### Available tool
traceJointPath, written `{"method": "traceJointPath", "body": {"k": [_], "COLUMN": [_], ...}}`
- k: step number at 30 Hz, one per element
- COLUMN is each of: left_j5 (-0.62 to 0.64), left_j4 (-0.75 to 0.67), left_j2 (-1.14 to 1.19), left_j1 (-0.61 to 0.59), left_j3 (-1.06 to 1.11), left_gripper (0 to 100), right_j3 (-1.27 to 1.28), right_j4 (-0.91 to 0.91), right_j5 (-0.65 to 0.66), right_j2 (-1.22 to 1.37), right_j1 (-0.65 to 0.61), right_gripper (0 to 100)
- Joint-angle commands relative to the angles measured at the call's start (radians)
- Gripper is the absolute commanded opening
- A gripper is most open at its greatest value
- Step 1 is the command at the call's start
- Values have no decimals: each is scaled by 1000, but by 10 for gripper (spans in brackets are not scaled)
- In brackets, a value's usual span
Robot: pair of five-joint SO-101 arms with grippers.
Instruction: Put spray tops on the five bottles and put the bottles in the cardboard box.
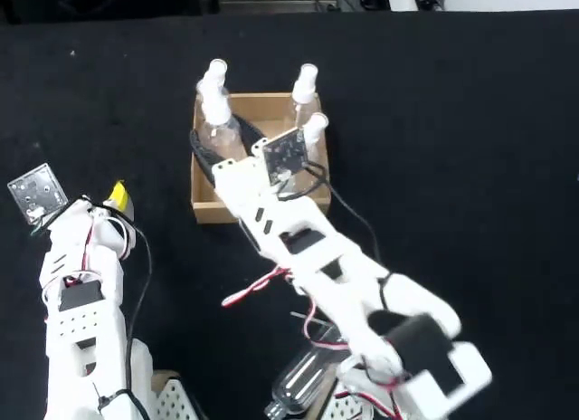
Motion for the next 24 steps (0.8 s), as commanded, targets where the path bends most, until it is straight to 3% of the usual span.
{"method": "traceJointPath", "body": {"k": [1, 10, 24], "left_j5": [-6, -6, -6], "left_j4": [-23, -23, -23], "left_j2": [-20, -20, -20], "left_j1": [-4, -4, -7], "left_j3": [-12, -13, -15], "left_gripper": [188, 188, 188], "right_j3": [-18, -51, -236], "right_j4": [-133, -328, -333], "right_j5": [9, 9, 5], "right_j2": [58, 260, 470], "right_j1": [31, 48, 74], "right_gripper": [11, 11, 11]}}
